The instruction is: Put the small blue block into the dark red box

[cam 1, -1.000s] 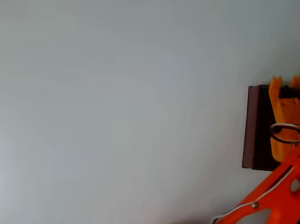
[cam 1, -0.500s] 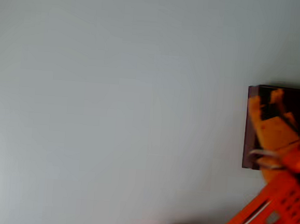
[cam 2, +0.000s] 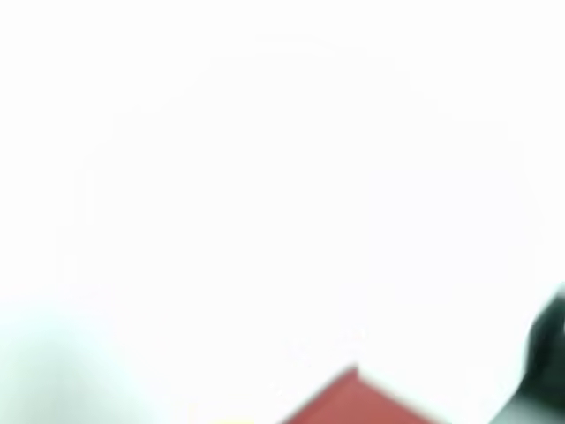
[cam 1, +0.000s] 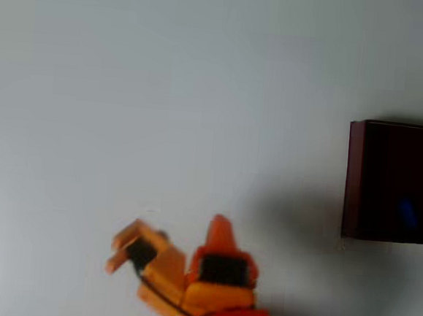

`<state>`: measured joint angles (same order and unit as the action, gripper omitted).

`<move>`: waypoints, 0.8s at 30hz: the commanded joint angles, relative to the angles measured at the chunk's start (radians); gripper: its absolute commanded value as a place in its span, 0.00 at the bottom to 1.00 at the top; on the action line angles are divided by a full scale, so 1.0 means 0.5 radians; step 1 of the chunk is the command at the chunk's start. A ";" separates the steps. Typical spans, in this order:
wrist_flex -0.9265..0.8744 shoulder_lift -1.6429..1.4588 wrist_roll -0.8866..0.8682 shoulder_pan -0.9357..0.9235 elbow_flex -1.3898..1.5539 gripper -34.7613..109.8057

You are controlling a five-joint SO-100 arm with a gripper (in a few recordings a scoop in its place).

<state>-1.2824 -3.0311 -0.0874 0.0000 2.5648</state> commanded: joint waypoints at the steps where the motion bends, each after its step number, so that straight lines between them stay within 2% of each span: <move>1: -0.015 -0.347 0.052 0.273 0.273 0.24; 5: -0.129 -0.647 0.089 0.500 0.565 0.24; 10: -0.120 -0.650 0.156 0.721 0.859 0.24; 24: -0.135 -0.650 0.184 0.828 0.877 0.24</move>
<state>-1.3376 -3.3471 0.0015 0.4004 3.0020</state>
